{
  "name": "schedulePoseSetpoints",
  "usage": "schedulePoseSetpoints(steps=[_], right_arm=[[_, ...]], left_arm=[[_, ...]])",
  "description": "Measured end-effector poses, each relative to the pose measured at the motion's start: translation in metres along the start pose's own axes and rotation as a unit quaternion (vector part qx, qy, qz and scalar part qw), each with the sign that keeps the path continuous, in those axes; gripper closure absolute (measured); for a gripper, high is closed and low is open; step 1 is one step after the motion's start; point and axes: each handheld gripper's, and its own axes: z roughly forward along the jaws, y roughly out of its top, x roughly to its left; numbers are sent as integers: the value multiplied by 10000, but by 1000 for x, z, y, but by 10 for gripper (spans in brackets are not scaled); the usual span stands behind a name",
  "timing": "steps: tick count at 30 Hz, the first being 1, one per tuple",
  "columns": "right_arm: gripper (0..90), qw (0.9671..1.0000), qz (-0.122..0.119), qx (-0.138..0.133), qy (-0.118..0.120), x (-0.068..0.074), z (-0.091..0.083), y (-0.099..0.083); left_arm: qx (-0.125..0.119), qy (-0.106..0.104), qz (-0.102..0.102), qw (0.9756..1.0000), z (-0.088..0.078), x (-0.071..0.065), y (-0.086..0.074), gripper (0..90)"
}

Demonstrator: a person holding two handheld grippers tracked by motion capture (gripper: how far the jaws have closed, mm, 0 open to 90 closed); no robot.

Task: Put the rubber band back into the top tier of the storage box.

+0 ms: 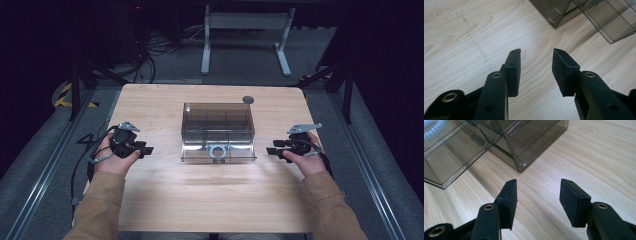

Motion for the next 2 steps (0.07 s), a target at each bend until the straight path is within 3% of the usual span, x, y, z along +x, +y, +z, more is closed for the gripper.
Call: schedulePoseSetpoints(steps=[2], right_arm=[[494, 10000, -19, -1, -13, 0, 0, 0]], left_arm=[[-79, 8, -42, 10000, 3, 1, -4, 571]])
